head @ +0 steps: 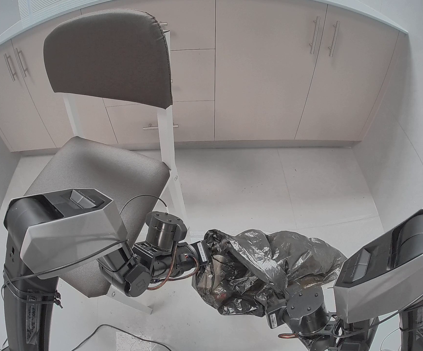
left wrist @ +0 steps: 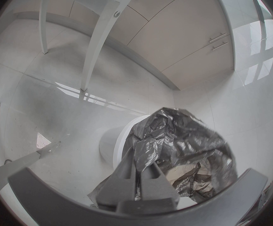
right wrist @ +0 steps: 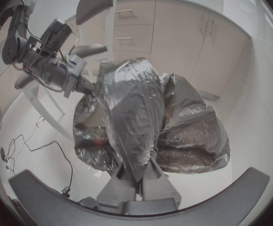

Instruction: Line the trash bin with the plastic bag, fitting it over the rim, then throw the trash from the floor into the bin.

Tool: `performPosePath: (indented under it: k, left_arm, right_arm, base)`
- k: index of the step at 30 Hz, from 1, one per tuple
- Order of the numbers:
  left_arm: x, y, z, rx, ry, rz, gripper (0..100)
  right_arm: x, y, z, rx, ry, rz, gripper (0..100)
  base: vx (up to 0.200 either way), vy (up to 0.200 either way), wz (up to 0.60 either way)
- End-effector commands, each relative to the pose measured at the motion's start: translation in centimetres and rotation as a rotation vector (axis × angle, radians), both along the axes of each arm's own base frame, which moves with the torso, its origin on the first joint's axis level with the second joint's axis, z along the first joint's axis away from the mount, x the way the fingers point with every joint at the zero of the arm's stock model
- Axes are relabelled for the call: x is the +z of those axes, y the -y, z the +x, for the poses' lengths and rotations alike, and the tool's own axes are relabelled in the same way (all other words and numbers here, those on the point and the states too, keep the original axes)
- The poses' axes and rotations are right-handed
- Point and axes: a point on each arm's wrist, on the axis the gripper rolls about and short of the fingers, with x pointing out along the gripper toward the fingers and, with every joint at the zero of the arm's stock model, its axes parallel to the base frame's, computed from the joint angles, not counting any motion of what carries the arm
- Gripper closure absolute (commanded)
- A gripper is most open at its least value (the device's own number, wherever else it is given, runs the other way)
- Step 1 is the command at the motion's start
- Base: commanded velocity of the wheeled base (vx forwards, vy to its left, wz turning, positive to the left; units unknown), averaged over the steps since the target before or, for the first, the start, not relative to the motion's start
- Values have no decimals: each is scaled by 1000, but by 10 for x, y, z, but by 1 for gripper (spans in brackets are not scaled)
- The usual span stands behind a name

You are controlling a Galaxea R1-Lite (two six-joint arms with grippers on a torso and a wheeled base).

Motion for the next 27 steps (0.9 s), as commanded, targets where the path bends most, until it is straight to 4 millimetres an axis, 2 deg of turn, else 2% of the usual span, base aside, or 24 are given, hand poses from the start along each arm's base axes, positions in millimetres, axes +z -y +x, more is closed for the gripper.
performPosePath:
  k: [1,10,25,26,27]
  left_arm:
    - [0,0,-1,-11,9,11,100]
    - [-2,0,-1,-22,17,27,100]
    - [-2,-1,-2,-23,16,29,100]
    - [-2,-1,-2,-22,15,28,100]
    - [-2,-1,-2,-23,16,29,100]
  right_arm:
    - [-17,12,-11,-18,-75,-41,100]
    - [-27,15,-15,-21,-121,-35,100]
    - [-39,5,-7,-20,-117,-27,100]
    - [-39,6,-6,-21,-118,-28,0]
    - [-40,6,-7,-20,-119,-29,0]
  base:
    - [0,0,0]
    - [0,0,0]
    - [0,0,0]
    - [0,0,0]
    - [0,0,0]
